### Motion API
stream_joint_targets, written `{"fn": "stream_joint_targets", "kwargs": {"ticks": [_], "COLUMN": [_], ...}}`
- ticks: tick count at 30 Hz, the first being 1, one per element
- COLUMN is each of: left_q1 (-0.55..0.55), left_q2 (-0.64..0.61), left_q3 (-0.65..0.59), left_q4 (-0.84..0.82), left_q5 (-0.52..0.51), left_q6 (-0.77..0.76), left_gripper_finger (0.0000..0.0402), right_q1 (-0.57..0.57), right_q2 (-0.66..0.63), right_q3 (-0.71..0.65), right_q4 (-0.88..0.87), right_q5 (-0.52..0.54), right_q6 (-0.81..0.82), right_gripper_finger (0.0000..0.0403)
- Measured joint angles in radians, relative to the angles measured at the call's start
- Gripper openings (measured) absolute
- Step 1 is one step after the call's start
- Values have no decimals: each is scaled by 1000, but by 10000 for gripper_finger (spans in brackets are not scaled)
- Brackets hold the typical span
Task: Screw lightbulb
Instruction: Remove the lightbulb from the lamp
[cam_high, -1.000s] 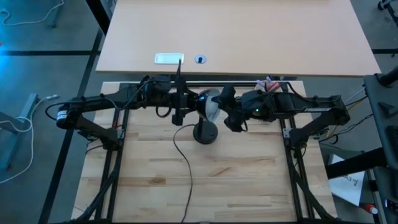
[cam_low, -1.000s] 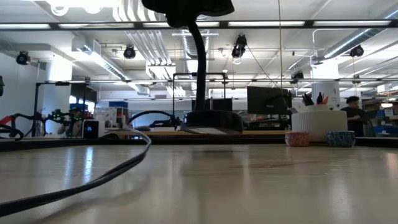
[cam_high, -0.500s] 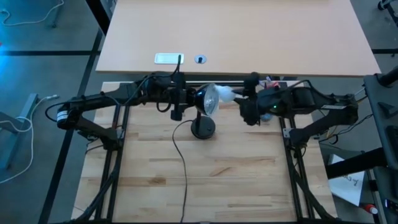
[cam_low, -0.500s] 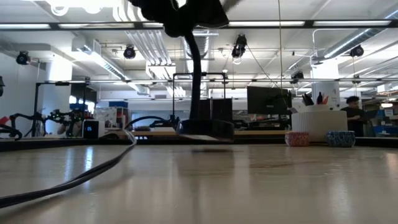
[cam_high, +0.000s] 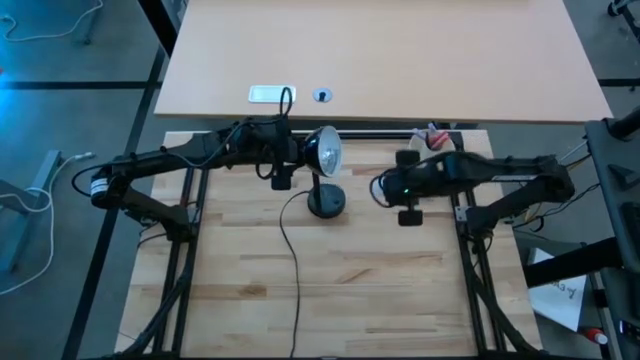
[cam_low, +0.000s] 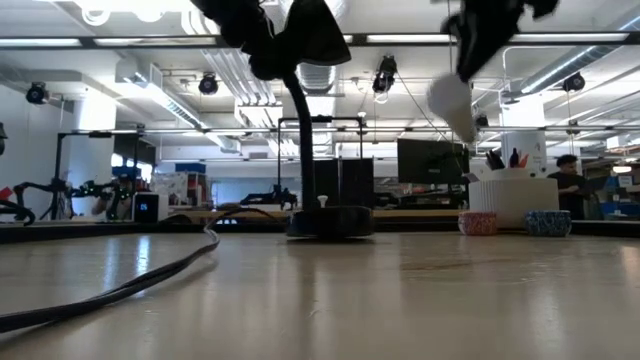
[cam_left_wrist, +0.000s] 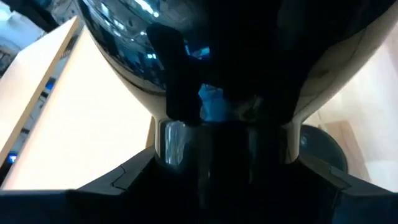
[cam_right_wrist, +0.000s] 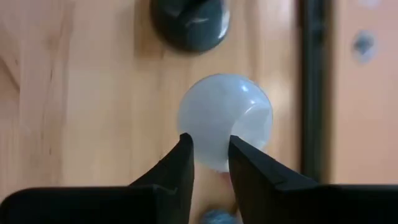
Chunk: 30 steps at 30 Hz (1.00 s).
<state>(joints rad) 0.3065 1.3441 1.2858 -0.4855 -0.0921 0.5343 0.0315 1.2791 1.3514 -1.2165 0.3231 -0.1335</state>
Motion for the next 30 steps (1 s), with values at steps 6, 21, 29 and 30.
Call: {"fn": "stream_joint_targets", "kwargs": {"ticks": [6, 21, 29, 30], "left_q1": [-30, -54, -55, -55], "left_q2": [-4, -19, -16, -19], "left_q3": [-2, -3, -6, -6], "left_q4": [-29, -76, -109, -108], "left_q5": [-12, -21, -32, -34], "left_q6": [-1, -49, -61, -62], "left_gripper_finger": [251, 251, 346, 354], "right_q1": [0, 0, -22, -22], "right_q2": [1, 17, 127, 136], "right_q3": [-271, -458, -375, -347], "right_q4": [128, 201, 138, 124], "right_q5": [-18, -151, -169, -168], "right_q6": [65, 66, 38, 38], "right_gripper_finger": [65, 51, 102, 114]}}
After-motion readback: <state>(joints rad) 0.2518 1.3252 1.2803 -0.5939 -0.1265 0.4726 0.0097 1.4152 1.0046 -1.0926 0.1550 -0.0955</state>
